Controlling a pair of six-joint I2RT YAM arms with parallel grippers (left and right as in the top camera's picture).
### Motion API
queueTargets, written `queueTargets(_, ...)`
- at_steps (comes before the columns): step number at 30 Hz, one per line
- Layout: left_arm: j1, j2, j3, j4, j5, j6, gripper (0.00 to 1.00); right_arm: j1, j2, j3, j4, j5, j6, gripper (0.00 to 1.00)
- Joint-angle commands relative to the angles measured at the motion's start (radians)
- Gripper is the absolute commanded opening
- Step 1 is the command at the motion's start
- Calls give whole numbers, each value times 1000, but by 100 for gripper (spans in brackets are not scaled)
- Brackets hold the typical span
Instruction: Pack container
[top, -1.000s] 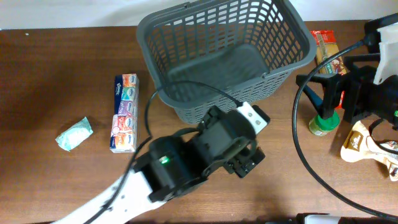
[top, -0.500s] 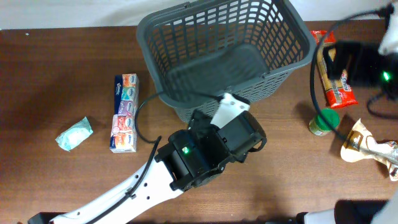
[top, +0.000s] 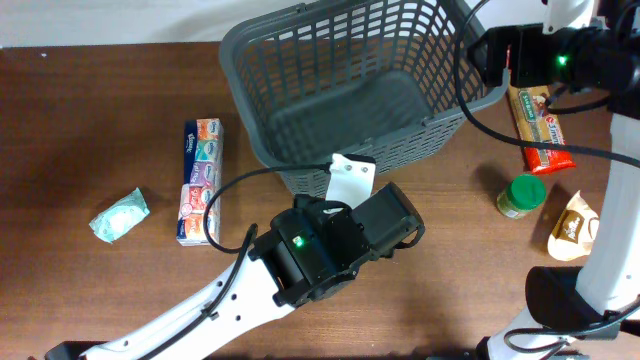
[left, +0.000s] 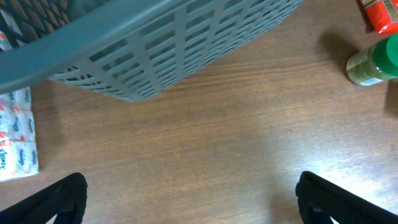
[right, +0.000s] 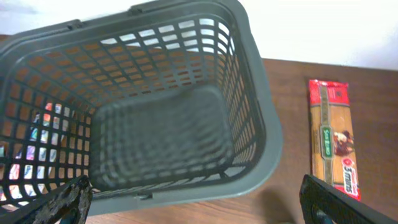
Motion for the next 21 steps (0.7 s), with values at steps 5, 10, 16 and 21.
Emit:
queueTargets(5, 1, -1, 17, -3, 61, -21, 99, 8, 17, 10, 44, -35, -19, 99)
queueTargets(10, 1, -1, 17, -3, 107, -21, 99, 8, 57, 10, 87, 3, -18, 99)
queueTargets(16, 1, -1, 18, -3, 169, -21, 99, 8, 106, 10, 99, 2, -18, 99)
queueTargets(21, 1, -1, 17, -7, 193, -21, 99, 7, 140, 10, 138, 61, -18, 99)
